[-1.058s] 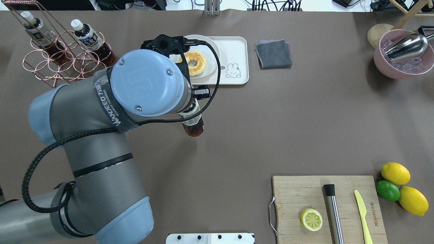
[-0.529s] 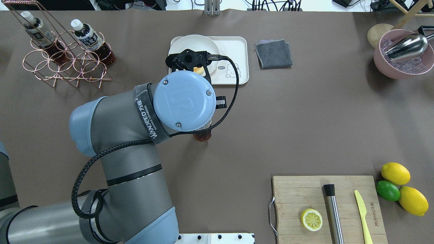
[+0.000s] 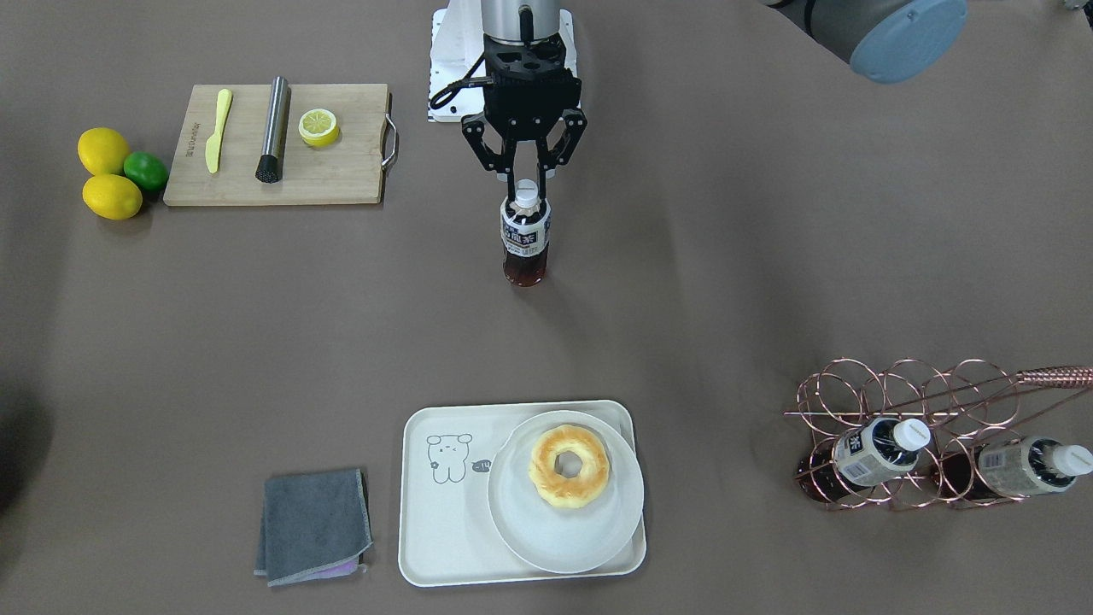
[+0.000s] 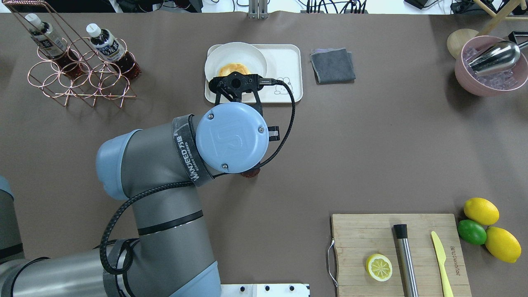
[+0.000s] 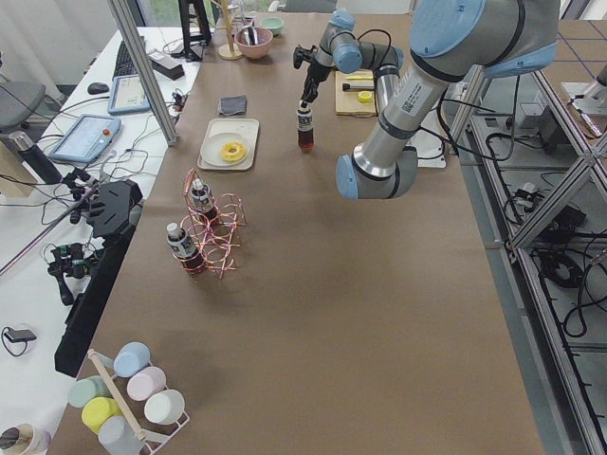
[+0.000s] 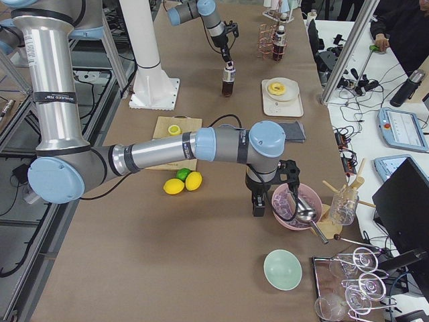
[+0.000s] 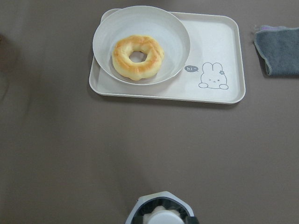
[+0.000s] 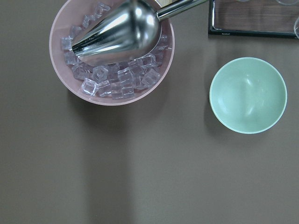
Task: Place tea on tray
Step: 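Carry the bottle with the left gripper and set it down near the tray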
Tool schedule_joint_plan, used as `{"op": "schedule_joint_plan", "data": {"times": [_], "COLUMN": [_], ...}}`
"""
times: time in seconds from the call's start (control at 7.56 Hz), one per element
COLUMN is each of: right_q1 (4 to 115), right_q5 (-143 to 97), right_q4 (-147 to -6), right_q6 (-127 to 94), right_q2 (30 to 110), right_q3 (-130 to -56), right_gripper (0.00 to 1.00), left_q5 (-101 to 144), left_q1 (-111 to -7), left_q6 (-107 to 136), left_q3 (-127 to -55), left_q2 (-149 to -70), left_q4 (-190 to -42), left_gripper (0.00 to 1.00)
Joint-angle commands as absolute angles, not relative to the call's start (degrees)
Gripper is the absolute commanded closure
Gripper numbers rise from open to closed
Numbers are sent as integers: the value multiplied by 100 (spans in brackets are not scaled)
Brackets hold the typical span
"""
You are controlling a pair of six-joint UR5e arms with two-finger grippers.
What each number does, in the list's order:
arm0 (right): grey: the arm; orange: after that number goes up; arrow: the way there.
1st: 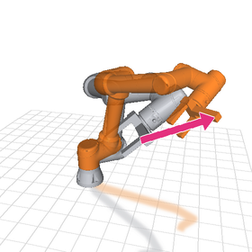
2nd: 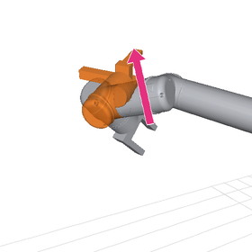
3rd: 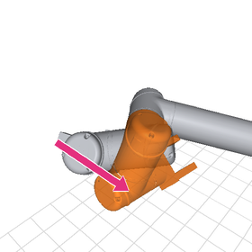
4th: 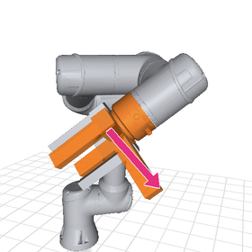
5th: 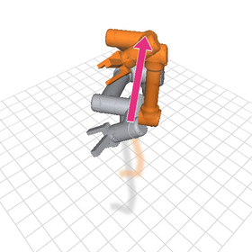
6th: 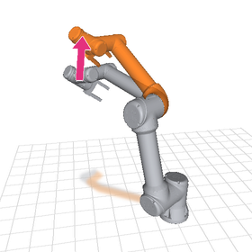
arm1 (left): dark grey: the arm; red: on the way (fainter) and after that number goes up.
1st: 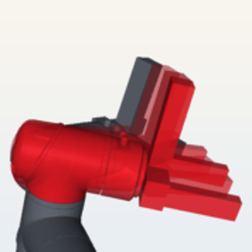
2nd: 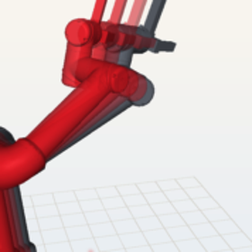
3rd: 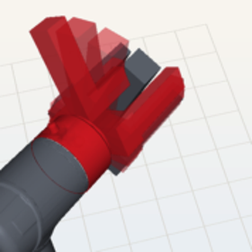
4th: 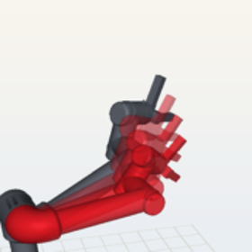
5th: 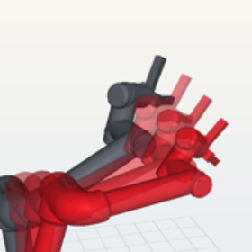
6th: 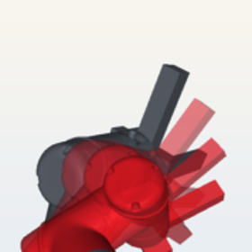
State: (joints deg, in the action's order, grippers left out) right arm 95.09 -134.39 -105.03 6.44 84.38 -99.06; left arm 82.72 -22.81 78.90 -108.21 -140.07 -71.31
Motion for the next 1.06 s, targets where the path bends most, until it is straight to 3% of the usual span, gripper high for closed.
{"op": "schedule_joint_plan", "data": {"times": [0.0,0.4,0.53,0.66,0.93], "right_q1": [9501,9501,9501,9501,9501], "right_q5": [-13438,-13438,-13438,-13438,-13447], "right_q4": [-10503,-10503,-10512,-10503,-10512], "right_q6": [642,642,642,642,633], "right_q2": [8438,8429,8429,8429,8411], "right_q3": [-9896,-9861,-9853,-9835,-9835], "right_gripper": [0,0,0,0,0], "left_q5": [8271,8271,8271,8227,8007], "left_q1": [-2276,-2276,-2276,-2276,-2259], "left_q6": [7884,7849,7849,7849,7831], "left_q3": [-10811,-10767,-10767,-10740,-10723], "left_q2": [-13992,-13992,-13992,-13957,-13939], "left_q4": [-7137,-7207,-7207,-7207,-7295], "left_gripper": [100,100,84,2,2]}}
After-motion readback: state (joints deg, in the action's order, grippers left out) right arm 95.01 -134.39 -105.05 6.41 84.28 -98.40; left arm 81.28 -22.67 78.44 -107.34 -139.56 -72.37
